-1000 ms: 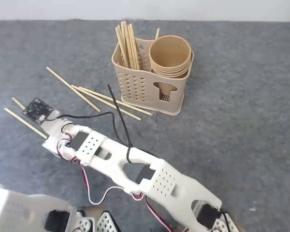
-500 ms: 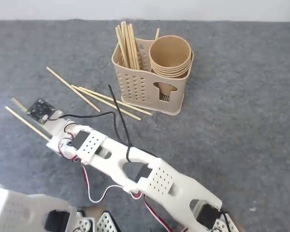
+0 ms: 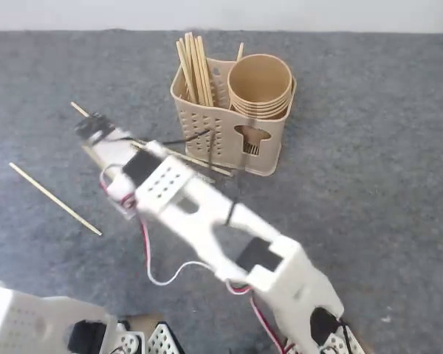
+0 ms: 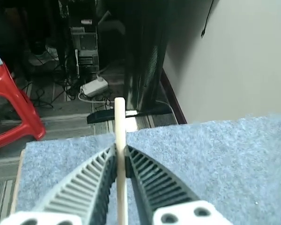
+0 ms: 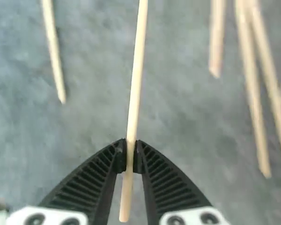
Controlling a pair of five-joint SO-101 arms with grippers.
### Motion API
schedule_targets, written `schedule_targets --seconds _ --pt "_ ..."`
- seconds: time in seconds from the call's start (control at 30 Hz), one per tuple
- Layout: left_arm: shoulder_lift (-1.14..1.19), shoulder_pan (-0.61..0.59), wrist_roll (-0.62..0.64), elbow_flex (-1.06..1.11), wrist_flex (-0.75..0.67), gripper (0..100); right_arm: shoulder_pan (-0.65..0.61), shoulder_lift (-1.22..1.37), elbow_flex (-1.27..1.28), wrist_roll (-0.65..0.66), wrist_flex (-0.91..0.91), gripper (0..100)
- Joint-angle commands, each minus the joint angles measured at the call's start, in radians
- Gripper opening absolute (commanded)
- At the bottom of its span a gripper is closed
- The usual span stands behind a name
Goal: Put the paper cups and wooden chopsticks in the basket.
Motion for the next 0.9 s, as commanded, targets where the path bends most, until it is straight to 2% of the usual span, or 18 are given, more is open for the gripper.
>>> schedule_targets --seconds 0.0,0.1,0.33,0.47,0.63,0.77,0.87 --pt "-0.071 0.011 0.012 0.004 0.035 1 0.041 -0.183 -0.021 -0.011 0.165 0.6" --pt "-0.129 0.035 0.012 0.022 0.089 1 0.042 -0.282 -0.021 -0.011 0.243 0.6" --pt "-0.328 0.078 0.012 0.166 0.089 1 0.038 -0.542 -0.012 0.003 0.351 0.6" --pt "-0.457 0.127 0.012 0.306 0.087 1 0.042 -0.717 0.189 0.063 0.348 0.6" --pt "-0.629 0.218 0.012 0.503 0.087 1 0.051 -1.009 0.595 0.074 0.200 0.6" --pt "-0.790 0.296 0.012 0.667 0.089 1 0.110 -1.313 0.921 0.127 -0.028 0.6" --pt "-0.918 0.356 0.012 0.792 0.089 1 0.183 -1.520 1.151 0.149 -0.272 0.6"
